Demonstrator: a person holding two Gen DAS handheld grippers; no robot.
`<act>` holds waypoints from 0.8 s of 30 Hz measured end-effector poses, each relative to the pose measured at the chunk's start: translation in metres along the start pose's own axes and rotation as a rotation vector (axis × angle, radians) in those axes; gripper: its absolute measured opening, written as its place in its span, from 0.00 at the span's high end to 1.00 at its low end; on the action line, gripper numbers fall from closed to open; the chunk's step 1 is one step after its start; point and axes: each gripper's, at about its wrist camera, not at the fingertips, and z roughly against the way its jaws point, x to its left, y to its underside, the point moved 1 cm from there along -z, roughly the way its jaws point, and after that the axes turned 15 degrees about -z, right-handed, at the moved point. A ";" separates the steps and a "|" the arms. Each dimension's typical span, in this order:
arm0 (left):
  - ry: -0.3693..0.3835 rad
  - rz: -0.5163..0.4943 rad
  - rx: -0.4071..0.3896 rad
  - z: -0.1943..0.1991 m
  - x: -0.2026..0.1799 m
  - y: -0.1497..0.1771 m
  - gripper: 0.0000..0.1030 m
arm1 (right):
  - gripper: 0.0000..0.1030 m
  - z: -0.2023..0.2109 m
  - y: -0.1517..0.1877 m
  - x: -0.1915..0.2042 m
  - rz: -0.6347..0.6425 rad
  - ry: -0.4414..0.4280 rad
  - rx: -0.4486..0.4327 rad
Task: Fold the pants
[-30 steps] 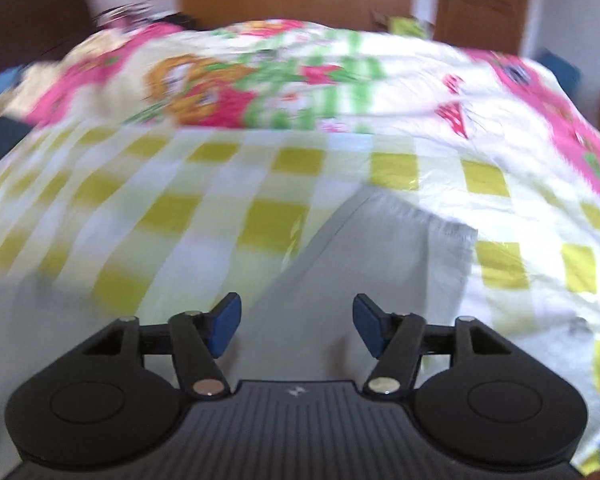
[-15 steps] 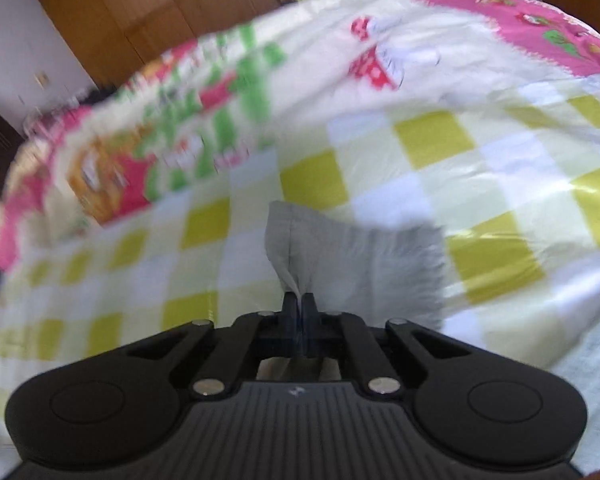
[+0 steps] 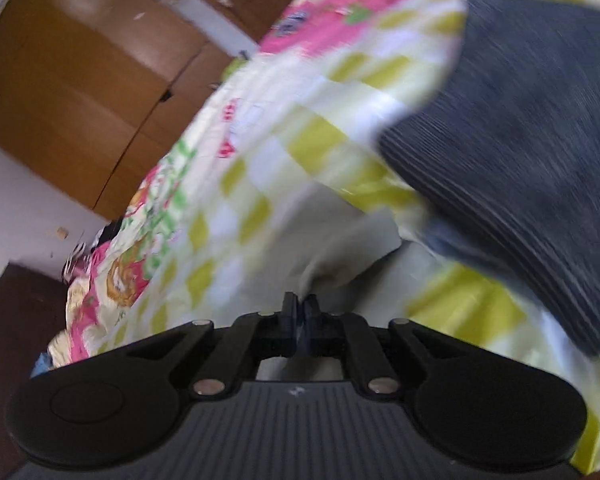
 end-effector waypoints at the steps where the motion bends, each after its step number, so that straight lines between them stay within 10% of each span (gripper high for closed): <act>1: 0.000 -0.023 0.007 -0.001 -0.004 -0.002 0.53 | 0.91 -0.004 0.000 -0.008 -0.017 -0.008 0.014; 7: -0.006 -0.088 0.035 -0.006 -0.014 -0.005 0.53 | 0.72 -0.005 -0.010 -0.015 -0.054 -0.030 -0.014; 11: 0.006 -0.072 0.024 -0.006 -0.014 -0.007 0.53 | 0.96 0.002 -0.020 0.000 0.004 -0.023 -0.031; 19: 0.033 -0.065 0.009 -0.005 -0.021 -0.001 0.53 | 0.88 0.016 -0.013 -0.022 0.009 0.084 -0.053; 22: 0.034 -0.046 0.008 0.000 -0.018 0.002 0.53 | 0.35 0.026 -0.002 -0.028 -0.036 0.056 -0.035; 24: 0.027 -0.046 0.007 0.003 -0.018 0.004 0.53 | 0.27 0.030 0.007 -0.031 -0.056 0.034 -0.043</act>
